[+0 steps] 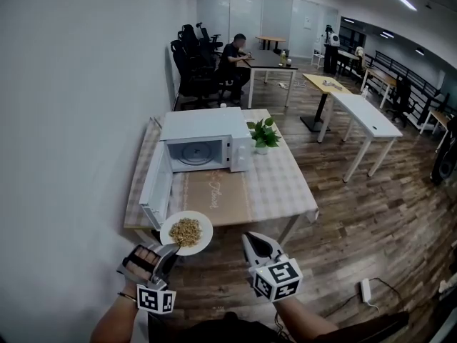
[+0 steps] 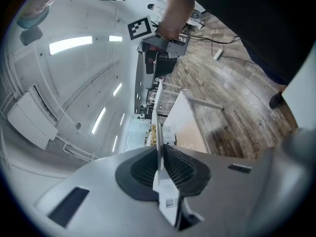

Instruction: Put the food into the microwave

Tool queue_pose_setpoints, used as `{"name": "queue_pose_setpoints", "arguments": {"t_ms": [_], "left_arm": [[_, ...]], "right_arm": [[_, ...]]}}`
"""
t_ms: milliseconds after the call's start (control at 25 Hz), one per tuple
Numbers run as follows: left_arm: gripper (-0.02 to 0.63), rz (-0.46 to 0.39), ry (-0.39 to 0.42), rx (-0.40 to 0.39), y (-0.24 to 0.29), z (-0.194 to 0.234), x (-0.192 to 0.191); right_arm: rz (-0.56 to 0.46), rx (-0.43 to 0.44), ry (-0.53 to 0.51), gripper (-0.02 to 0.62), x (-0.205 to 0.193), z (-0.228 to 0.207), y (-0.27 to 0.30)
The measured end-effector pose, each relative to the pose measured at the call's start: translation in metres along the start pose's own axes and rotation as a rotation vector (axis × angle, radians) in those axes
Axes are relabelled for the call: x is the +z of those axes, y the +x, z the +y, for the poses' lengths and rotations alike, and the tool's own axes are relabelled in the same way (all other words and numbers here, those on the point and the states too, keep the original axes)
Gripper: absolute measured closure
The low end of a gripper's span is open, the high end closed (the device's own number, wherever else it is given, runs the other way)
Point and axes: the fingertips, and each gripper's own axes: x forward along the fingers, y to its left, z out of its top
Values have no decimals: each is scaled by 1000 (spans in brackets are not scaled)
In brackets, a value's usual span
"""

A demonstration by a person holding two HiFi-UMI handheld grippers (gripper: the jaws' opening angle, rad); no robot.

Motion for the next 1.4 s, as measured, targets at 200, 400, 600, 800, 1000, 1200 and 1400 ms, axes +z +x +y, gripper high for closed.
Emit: {"name": "queue_pose_setpoints", "arguments": {"t_ms": [200, 400, 600, 800, 1000, 1200, 1400], "left_arm": [[568, 19, -14, 4, 20, 5, 8], [568, 16, -4, 2, 33, 10, 11], [568, 16, -6, 4, 48, 16, 0], [568, 1, -6, 18, 68, 32, -17], [568, -16, -10, 25, 91, 48, -32], [568, -41, -1, 28, 110, 63, -46], [568, -60, -2, 24, 129, 74, -65]], "right_arm": [[5, 0, 13, 586, -1, -25, 7], [0, 19, 29, 586, 0, -33, 20], [8, 23, 23, 586, 2, -36, 39], [5, 9, 14, 586, 12, -43, 67], [2, -3, 7, 586, 24, -52, 97], [1, -26, 9, 586, 31, -61, 123], [-6, -57, 19, 586, 36, -71, 152]]}}
